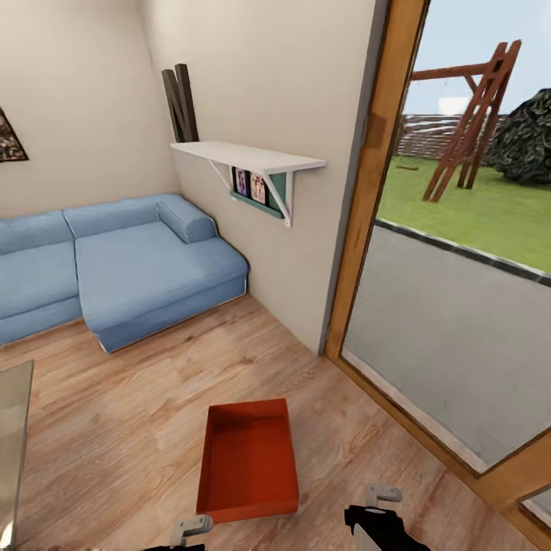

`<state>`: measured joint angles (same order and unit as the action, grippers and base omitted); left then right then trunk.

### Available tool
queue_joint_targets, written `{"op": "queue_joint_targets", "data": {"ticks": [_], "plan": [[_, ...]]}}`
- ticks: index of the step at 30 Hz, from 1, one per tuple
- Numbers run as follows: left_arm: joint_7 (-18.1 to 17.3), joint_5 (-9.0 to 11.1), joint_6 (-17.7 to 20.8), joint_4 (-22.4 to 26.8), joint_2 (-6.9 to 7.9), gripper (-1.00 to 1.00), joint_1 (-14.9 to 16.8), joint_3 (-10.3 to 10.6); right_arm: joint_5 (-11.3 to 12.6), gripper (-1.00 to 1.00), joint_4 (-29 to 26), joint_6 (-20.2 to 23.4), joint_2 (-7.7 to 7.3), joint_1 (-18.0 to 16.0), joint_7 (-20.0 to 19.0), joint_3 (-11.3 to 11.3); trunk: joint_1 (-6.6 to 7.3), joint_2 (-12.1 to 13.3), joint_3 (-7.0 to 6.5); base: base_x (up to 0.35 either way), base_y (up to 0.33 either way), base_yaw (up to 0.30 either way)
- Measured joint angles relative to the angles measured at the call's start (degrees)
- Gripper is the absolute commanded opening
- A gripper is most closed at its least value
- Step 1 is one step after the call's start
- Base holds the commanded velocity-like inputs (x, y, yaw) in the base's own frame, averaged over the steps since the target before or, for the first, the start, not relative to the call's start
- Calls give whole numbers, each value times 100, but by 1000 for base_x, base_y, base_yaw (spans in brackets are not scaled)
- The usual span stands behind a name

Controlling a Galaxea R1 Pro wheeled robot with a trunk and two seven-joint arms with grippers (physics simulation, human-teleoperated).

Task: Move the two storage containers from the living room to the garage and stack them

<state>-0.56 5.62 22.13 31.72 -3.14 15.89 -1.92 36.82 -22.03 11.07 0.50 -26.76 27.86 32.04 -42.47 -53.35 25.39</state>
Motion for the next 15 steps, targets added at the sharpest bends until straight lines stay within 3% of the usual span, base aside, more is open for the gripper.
{"op": "queue_joint_targets", "data": {"ticks": [4,9,15], "plan": [[0,0,0,0,-2,100,0,1,0,100,0,0,0,2,0,0,0,0,6,0,0,210],[0,-1,-2,-1,-3,100,0,-2,0,100,-1,0,0,1,0,1,0,0,8,22,0,57],[0,-1,-1,-1,-8,100,0,0,0,100,-1,0,0,1,2,0,3,-1,8,294,0,3]]}}
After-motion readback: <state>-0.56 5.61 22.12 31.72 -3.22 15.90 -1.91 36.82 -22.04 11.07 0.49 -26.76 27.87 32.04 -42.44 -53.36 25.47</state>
